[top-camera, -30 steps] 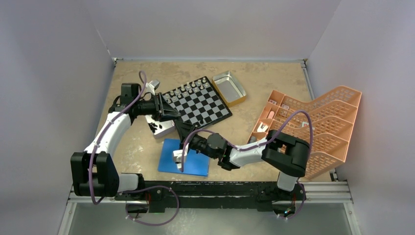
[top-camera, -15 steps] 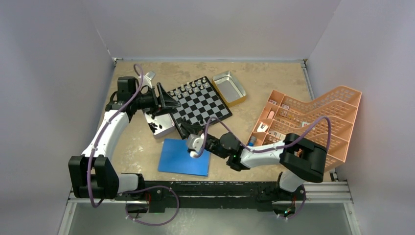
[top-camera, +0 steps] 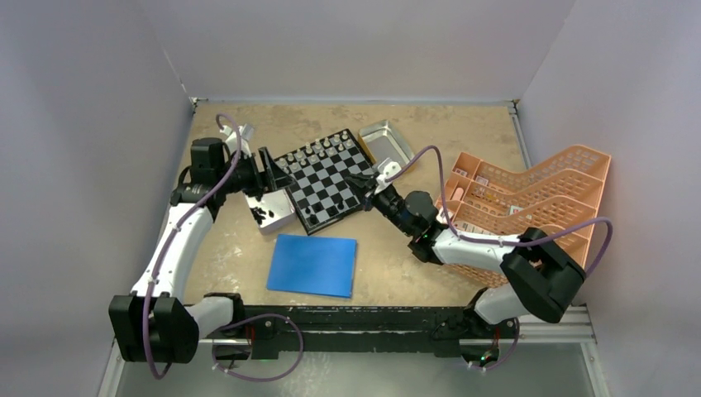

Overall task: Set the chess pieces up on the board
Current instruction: Pick up the chess piece from the storage box.

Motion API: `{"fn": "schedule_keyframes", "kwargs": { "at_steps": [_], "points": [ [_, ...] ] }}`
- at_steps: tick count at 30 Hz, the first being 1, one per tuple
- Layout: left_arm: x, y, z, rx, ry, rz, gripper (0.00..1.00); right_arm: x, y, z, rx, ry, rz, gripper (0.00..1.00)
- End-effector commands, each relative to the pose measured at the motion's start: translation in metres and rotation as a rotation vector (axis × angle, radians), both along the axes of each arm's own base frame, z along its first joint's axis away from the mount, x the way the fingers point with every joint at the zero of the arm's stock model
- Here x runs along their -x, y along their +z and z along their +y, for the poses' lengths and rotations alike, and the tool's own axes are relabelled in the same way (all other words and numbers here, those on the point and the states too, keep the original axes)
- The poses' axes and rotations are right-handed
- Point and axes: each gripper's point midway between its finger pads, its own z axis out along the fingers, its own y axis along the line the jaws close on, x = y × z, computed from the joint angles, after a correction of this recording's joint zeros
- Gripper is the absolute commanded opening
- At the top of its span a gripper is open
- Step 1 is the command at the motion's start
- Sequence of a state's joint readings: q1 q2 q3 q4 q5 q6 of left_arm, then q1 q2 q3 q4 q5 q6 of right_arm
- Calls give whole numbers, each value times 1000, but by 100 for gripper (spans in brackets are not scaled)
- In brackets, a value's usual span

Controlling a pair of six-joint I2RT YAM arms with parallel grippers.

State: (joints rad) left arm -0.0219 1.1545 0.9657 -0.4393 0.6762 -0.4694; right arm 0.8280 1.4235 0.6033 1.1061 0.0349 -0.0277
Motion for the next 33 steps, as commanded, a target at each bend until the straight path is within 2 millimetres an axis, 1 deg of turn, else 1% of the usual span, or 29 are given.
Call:
{"fn": "schedule_keyframes", "kwargs": {
  "at_steps": [1,4,7,10,14,20,28,33],
  "points": [
    [0,-14,13,-90,23,-64,68,5,-12,-7,-99,33,157,7],
    [5,-24,16,-115,21,-41,69,-2,-24,-16,-112,17,196,7],
    [6,-21,21,-145,36,-47,69,-6,-34,-19,-118,28,219,7],
    [9,-17,21,-143,46,-72,69,-15,-45,-22,-104,5,251,7],
    [11,-17,22,-148,48,-82,69,-26,-58,-20,-91,-14,300,7],
    [12,-21,21,-145,40,-74,69,-38,-77,-16,-83,-27,348,7],
    [12,-19,20,-142,31,-86,69,-47,-95,-11,-61,-43,377,7],
    [13,-21,18,-135,18,-78,69,-51,-97,-10,-52,-52,385,7]
  ]
}}
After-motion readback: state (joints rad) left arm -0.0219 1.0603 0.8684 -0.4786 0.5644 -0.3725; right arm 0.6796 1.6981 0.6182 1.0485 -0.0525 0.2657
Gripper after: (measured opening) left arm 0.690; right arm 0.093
